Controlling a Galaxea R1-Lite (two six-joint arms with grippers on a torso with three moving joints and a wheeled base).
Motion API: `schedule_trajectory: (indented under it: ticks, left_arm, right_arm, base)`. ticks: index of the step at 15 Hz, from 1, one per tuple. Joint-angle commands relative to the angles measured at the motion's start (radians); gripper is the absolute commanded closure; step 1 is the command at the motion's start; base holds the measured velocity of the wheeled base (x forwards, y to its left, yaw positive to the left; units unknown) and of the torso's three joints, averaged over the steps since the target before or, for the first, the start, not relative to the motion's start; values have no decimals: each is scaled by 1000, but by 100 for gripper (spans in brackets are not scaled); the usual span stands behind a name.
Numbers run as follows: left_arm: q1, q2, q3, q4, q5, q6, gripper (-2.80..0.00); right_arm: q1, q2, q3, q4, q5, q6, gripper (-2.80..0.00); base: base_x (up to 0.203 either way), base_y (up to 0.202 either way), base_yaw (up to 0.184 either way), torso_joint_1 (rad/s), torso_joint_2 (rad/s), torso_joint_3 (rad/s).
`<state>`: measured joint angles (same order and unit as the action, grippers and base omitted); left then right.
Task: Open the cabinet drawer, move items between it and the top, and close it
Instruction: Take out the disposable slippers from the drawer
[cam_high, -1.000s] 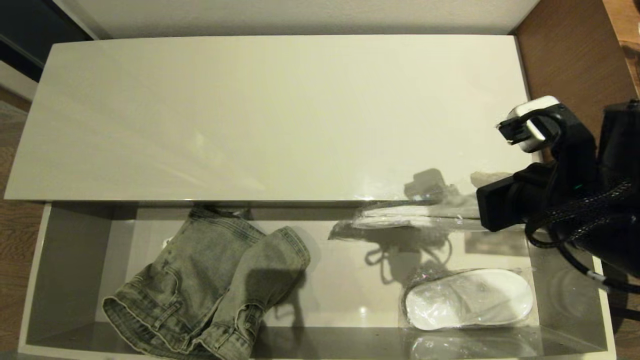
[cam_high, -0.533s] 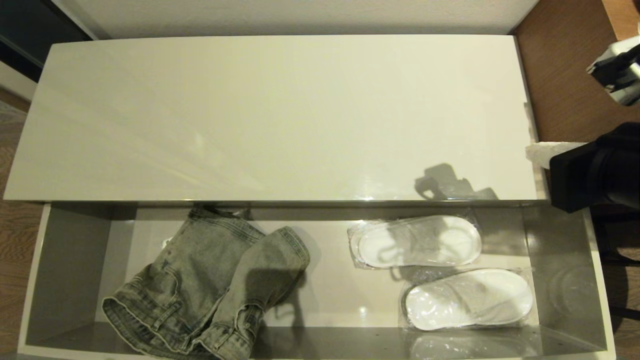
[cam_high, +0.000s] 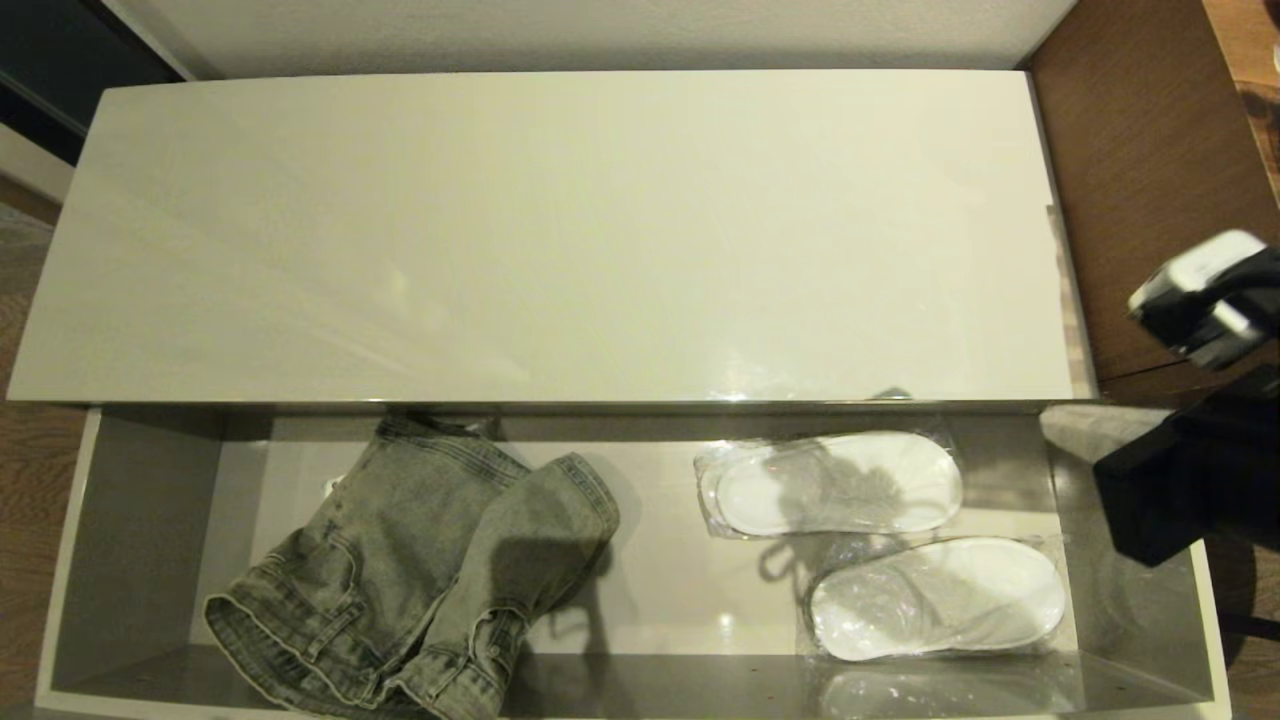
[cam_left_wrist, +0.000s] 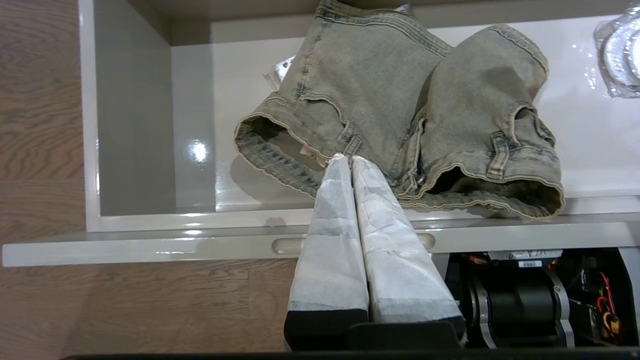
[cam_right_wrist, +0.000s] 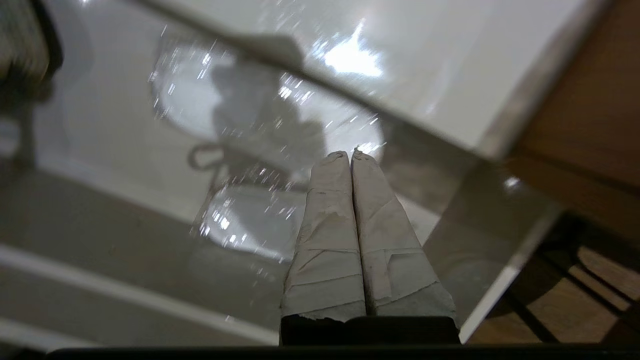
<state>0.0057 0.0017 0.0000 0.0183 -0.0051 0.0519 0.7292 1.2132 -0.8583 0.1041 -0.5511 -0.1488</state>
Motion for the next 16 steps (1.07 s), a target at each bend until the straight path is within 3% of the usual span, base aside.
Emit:
schedule_trajectory:
  ticks: [1,3,7,11,16]
  left_arm:
    - [0,0,0,0,1,0,0]
    - [0,0,0,0,0,0,0]
    - [0,0,0,0,1,0,0]
    - [0,0,0,0,1,0,0]
    - [0,0,0,0,1,0,0]
  right_arm:
    - [50,72,78,-20,10,41,0]
    - [75,156,156,-87,39,86,0]
    - [51,396,259,-414,90,80,0]
    - [29,594,288,-620,140,73,0]
    - [28,779,315,-885,142,21,0]
  base:
    - [0,0,0,0,0,0]
    - [0,0,0,0,0,0]
    - [0,0,0,0,0,0]
    - [0,0,0,0,0,0]
    - [0,0,0,0,0,0]
